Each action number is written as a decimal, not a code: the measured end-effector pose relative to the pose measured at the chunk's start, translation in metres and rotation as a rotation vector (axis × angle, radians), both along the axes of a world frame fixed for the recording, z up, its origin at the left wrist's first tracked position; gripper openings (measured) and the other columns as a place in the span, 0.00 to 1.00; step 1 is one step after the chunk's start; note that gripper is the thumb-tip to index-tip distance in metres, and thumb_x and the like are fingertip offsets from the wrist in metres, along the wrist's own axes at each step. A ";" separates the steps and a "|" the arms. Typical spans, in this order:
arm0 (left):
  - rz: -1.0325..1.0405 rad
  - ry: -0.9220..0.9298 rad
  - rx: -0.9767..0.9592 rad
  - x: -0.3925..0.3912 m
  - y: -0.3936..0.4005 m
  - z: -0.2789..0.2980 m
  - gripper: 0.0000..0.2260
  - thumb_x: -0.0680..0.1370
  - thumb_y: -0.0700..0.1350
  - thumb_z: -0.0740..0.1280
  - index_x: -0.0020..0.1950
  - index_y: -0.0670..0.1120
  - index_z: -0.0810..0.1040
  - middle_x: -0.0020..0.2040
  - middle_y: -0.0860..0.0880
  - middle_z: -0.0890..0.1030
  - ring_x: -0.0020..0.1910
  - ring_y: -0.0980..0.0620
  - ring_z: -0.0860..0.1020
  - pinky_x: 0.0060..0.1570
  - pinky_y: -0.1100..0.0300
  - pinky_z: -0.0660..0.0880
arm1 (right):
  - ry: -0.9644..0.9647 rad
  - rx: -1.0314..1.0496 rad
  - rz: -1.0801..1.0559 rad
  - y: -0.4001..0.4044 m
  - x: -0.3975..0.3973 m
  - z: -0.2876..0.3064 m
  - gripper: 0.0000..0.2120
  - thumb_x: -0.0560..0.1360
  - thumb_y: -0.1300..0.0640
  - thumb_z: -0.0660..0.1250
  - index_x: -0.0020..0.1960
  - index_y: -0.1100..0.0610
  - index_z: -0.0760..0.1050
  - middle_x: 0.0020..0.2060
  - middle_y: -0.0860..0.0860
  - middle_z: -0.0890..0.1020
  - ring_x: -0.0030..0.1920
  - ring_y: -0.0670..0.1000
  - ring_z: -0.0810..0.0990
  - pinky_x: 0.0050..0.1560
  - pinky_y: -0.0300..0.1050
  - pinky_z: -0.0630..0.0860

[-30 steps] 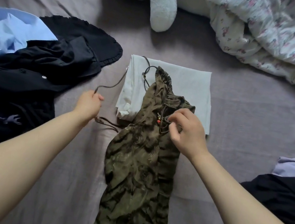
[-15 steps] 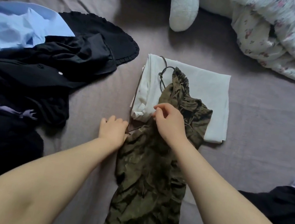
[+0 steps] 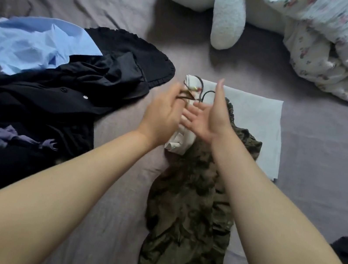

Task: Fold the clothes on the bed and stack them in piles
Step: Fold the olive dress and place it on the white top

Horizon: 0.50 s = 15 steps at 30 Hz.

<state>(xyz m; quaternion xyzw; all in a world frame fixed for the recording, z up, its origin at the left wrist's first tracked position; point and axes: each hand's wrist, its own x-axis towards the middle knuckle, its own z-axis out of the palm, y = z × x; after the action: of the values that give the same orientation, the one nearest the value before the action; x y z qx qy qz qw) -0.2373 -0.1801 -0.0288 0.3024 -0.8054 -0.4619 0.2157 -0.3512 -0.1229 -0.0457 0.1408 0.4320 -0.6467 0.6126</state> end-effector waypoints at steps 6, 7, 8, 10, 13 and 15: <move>-0.278 -0.064 0.160 0.001 0.033 -0.004 0.11 0.75 0.44 0.54 0.40 0.41 0.74 0.37 0.45 0.80 0.39 0.45 0.77 0.43 0.48 0.74 | 0.083 0.093 0.001 0.000 -0.043 0.025 0.21 0.76 0.45 0.67 0.51 0.65 0.75 0.36 0.53 0.81 0.34 0.48 0.81 0.37 0.38 0.78; -0.363 -0.133 0.142 0.002 0.039 -0.004 0.13 0.74 0.46 0.54 0.38 0.40 0.73 0.35 0.43 0.79 0.37 0.44 0.76 0.42 0.46 0.73 | 0.096 0.085 -0.030 0.004 -0.050 0.030 0.18 0.76 0.47 0.66 0.48 0.63 0.75 0.32 0.51 0.79 0.30 0.46 0.79 0.35 0.36 0.77; -0.455 -0.220 0.115 0.005 0.044 -0.006 0.15 0.73 0.49 0.53 0.37 0.40 0.72 0.34 0.43 0.78 0.36 0.44 0.76 0.40 0.45 0.72 | 0.138 0.096 -0.029 0.008 -0.056 0.036 0.15 0.77 0.48 0.66 0.47 0.61 0.75 0.29 0.49 0.76 0.28 0.45 0.75 0.34 0.35 0.74; -0.600 -0.383 0.066 0.012 0.053 -0.010 0.16 0.73 0.52 0.52 0.35 0.42 0.69 0.33 0.44 0.75 0.34 0.45 0.74 0.37 0.48 0.70 | 0.423 0.233 0.163 0.018 -0.066 0.050 0.12 0.76 0.48 0.67 0.46 0.57 0.75 0.27 0.47 0.70 0.27 0.44 0.69 0.37 0.36 0.70; -0.718 -0.533 -0.075 0.021 0.068 -0.021 0.14 0.77 0.51 0.53 0.38 0.45 0.67 0.36 0.45 0.75 0.39 0.42 0.75 0.38 0.52 0.68 | 1.162 0.595 0.680 0.041 -0.071 0.061 0.12 0.74 0.51 0.71 0.46 0.60 0.77 0.32 0.52 0.76 0.31 0.49 0.74 0.38 0.42 0.73; -0.737 -0.561 -0.118 0.025 0.079 -0.030 0.10 0.80 0.48 0.55 0.41 0.46 0.66 0.42 0.42 0.77 0.44 0.40 0.75 0.41 0.51 0.67 | 1.383 0.704 0.831 0.057 -0.069 0.057 0.17 0.74 0.54 0.70 0.55 0.65 0.74 0.40 0.58 0.82 0.39 0.54 0.79 0.45 0.48 0.76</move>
<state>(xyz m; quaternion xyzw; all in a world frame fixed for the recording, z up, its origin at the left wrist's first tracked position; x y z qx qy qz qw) -0.2121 -0.1010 -0.0588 0.0966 -0.9114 -0.3613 -0.1719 -0.4199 -0.0658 0.0115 -0.2703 0.8969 -0.1411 0.3203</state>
